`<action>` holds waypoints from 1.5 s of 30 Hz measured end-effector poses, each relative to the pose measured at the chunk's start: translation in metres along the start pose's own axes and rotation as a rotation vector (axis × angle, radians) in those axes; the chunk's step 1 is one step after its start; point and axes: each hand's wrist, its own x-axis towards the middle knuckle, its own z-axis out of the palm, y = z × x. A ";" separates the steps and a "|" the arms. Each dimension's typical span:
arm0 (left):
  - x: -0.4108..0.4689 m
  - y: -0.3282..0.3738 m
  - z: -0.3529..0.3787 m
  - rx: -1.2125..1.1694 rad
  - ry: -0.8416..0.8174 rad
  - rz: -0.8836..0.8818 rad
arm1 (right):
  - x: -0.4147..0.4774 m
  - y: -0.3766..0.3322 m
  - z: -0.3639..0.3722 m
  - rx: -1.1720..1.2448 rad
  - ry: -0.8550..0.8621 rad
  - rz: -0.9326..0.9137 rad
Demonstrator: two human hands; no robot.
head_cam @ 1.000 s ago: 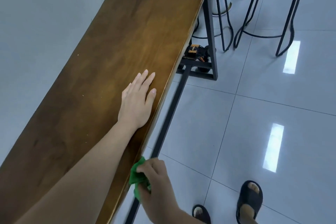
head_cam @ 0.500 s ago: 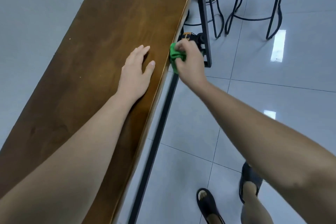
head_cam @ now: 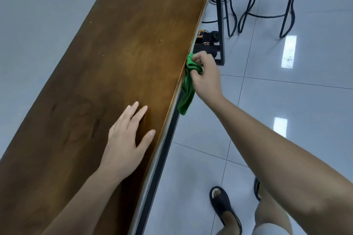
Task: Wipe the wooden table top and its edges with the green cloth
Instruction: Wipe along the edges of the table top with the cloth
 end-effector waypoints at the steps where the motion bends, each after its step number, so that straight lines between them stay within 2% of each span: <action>1: -0.014 -0.007 0.002 0.000 0.006 -0.004 | -0.022 -0.004 0.004 0.017 0.001 0.004; 9: -0.079 -0.031 0.015 0.022 0.030 -0.038 | -0.197 -0.034 0.031 0.134 -0.038 0.016; 17: -0.086 -0.034 0.025 0.058 0.089 -0.008 | -0.361 -0.054 0.053 0.204 -0.273 0.062; 23: -0.087 -0.032 0.026 0.087 0.116 -0.016 | -0.424 -0.061 0.053 0.190 -0.389 0.008; 29: -0.089 -0.031 0.028 0.115 0.130 -0.002 | -0.397 -0.059 0.045 0.110 -0.434 -0.052; 33: -0.089 -0.033 0.028 0.116 0.134 -0.002 | -0.321 -0.054 0.041 0.014 -0.302 -0.075; 40: -0.088 -0.032 0.029 0.124 0.156 -0.010 | -0.177 -0.044 0.022 -0.076 -0.072 0.016; 45: -0.088 -0.034 0.032 0.129 0.168 -0.014 | -0.154 -0.047 0.024 -0.094 -0.003 0.071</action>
